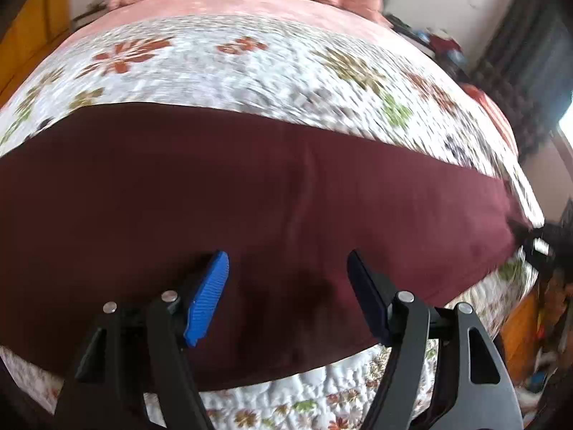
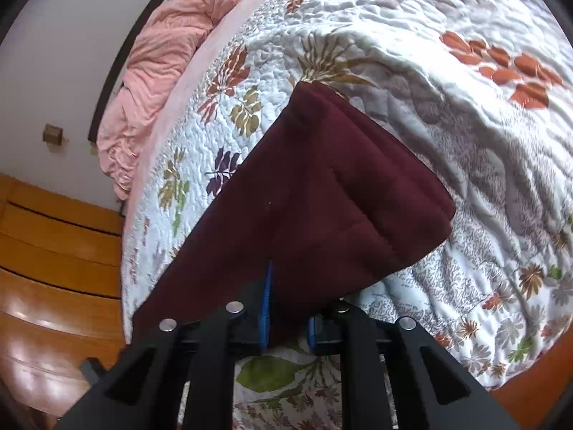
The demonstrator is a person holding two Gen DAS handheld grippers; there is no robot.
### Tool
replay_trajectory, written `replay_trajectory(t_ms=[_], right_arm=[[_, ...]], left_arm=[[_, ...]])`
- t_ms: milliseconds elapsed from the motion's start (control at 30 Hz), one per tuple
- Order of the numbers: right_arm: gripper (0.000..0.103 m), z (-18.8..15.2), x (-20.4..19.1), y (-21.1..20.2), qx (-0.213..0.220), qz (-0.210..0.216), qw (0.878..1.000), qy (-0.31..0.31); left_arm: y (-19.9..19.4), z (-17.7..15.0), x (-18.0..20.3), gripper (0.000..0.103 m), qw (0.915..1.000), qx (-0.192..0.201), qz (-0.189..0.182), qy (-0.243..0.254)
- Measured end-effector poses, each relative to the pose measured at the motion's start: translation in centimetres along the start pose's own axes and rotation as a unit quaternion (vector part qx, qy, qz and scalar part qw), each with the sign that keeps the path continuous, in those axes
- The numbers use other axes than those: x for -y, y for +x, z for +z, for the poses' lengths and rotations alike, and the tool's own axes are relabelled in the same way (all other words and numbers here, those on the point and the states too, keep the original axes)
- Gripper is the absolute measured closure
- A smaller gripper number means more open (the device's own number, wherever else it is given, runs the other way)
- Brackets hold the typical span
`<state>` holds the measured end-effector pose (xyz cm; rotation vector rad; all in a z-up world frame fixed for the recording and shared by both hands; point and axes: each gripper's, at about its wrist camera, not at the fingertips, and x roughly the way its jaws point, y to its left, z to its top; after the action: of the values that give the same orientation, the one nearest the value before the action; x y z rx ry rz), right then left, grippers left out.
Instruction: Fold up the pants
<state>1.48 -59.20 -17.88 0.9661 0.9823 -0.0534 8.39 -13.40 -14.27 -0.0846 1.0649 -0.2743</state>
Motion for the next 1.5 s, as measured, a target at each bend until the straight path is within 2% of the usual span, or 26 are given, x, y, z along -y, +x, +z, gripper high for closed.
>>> replay_trajectory(t_ms=[33, 100, 200, 233, 333, 400, 533, 667, 800, 967, 1133, 1333, 1500], right_arm=[[0.086, -0.2, 0.1, 0.2, -0.001, 0.0, 1.0, 0.004], [0.087, -0.2, 0.5, 1.0, -0.002, 0.004, 1.0, 0.012], [0.087, -0.2, -0.3, 0.8, 0.0, -0.004, 1.0, 0.014], [0.087, -0.1, -0.3, -0.4, 0.006, -0.006, 1.0, 0.004], [0.087, -0.1, -3.3, -2.6, 0.038, -0.007, 0.999, -0.036], [0.087, -0.2, -5.9, -3.3, 0.054, -0.014, 0.996, -0.068], [0.087, -1.9, -13.4, -4.7, 0.092, -0.023, 0.979, -0.179], [0.087, -4.1, -19.5, -4.2, 0.096, -0.017, 0.96, -0.264], [0.087, -7.3, -25.1, -1.9, 0.074, -0.005, 0.94, -0.334], [0.087, -11.2, -29.4, 2.2, 0.029, 0.006, 0.921, -0.389], [0.087, -15.0, -31.9, 6.3, -0.019, 0.006, 0.906, -0.423], [0.087, -17.8, -33.6, 8.8, -0.057, 0.038, 0.901, -0.428], [0.087, -21.3, -35.3, 10.5, -0.085, 0.042, 0.879, -0.467]], left_arm=[[-0.1, 0.0, -0.2, 0.033, 1.0, 0.0, 0.009, -0.002], [1.1, -0.5, -1.0, 0.033, 0.9998, -0.018, 0.002, -0.006], [0.8, -0.5, -0.7, 0.033, 0.9998, -0.016, 0.004, 0.014], [0.4, -0.3, -0.9, 0.033, 0.9999, -0.015, -0.004, 0.002], [-1.3, 0.0, -2.7, 0.033, 0.9982, 0.0, -0.019, -0.057], [-2.4, 0.0, -3.3, 0.033, 0.998, 0.006, -0.01, -0.061], [-5.1, -0.3, -5.9, 0.027, 0.9965, 0.033, 0.012, -0.076], [-6.9, -0.9, -9.3, 0.027, 0.9925, 0.045, 0.032, -0.109], [-8.0, -1.4, -11.8, 0.027, 0.9883, 0.05, 0.048, -0.136], [-9.4, -1.9, -14.7, 0.025, 0.982, 0.057, 0.055, -0.171], [-9.9, -2.2, -16.1, 0.025, 0.9785, 0.058, 0.056, -0.19], [-11.0, -2.7, -17.6, 0.025, 0.974, 0.068, 0.061, -0.208], [-11.8, -3.2, -19.0, 0.024, 0.9691, 0.075, 0.063, -0.226]])
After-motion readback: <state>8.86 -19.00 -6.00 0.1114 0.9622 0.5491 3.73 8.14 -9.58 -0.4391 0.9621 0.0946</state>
